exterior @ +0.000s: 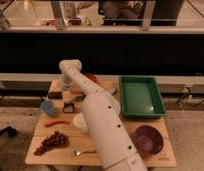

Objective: Place eraser in metal cup

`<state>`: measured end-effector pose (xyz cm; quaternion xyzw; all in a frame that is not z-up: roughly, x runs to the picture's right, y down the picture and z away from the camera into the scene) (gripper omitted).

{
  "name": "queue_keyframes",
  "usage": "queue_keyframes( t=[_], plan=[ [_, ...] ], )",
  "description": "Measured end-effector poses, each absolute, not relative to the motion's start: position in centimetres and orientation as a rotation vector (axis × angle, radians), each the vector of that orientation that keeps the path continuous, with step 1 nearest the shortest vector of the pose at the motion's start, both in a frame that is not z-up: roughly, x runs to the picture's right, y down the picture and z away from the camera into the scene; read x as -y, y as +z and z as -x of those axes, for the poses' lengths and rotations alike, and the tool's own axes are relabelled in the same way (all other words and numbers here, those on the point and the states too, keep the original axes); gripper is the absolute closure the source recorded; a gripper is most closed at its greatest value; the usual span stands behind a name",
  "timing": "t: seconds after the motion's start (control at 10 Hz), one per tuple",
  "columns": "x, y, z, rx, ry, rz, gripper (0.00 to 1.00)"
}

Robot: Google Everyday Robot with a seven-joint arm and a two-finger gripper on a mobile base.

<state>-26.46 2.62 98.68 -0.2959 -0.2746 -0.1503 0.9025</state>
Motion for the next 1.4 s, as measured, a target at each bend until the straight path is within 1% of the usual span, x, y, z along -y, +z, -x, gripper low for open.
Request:
queue_keyframes(
  t=[0.3, 0.4, 0.6, 0.7, 1.1, 1.2, 1.3, 1.4],
  plan=[
    [-2.86, 98.96, 26.90, 0.582, -0.311, 0.621, 0.20],
    [-2.97, 99.04, 27.00, 0.587, -0.311, 0.625, 0.22],
    [-3.11, 99.14, 27.15, 0.595, -0.312, 0.629, 0.35],
    [-3.18, 99.13, 27.14, 0.599, -0.312, 0.634, 0.37],
    [-3.19, 99.37, 27.20, 0.605, -0.309, 0.635, 0.37],
    [-3.13, 99.32, 27.17, 0.604, -0.310, 0.634, 0.41],
    [-3.15, 99.30, 27.13, 0.604, -0.311, 0.635, 0.47],
    [-3.11, 99.27, 27.11, 0.603, -0.311, 0.635, 0.56]
  ],
)
